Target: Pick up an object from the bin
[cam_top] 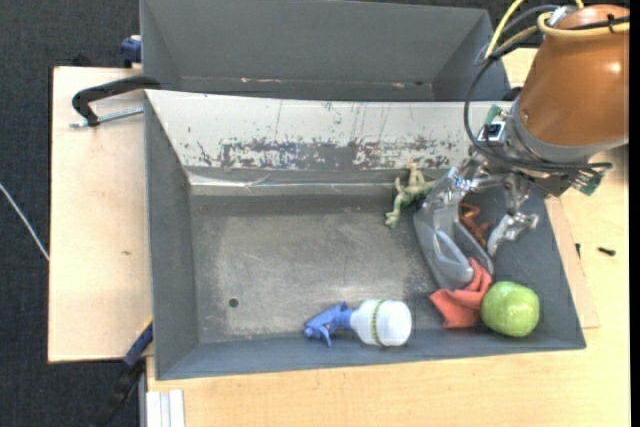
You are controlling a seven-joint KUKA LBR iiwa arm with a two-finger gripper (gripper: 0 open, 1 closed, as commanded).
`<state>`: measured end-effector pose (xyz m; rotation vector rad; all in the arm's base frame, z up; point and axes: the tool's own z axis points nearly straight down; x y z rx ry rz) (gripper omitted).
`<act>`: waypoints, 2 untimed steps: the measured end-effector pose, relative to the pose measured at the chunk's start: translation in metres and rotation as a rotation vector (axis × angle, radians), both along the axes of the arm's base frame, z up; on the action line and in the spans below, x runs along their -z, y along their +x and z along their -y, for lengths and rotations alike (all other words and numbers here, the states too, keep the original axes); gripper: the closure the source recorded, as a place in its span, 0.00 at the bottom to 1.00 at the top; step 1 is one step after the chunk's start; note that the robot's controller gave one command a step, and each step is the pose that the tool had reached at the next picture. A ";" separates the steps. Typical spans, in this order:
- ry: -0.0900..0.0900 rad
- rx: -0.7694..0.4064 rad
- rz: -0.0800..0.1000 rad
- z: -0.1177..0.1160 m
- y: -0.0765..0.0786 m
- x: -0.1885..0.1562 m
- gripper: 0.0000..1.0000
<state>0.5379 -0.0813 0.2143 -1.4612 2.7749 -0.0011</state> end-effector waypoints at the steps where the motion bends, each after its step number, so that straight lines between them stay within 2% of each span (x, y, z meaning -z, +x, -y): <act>1: 0.000 0.000 -0.001 0.000 0.000 0.000 0.00; 2: 0.000 -0.002 0.000 0.000 0.000 0.001 0.00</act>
Offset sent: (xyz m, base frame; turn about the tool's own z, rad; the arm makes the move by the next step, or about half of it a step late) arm -0.0089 -0.0419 -0.1339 -0.1600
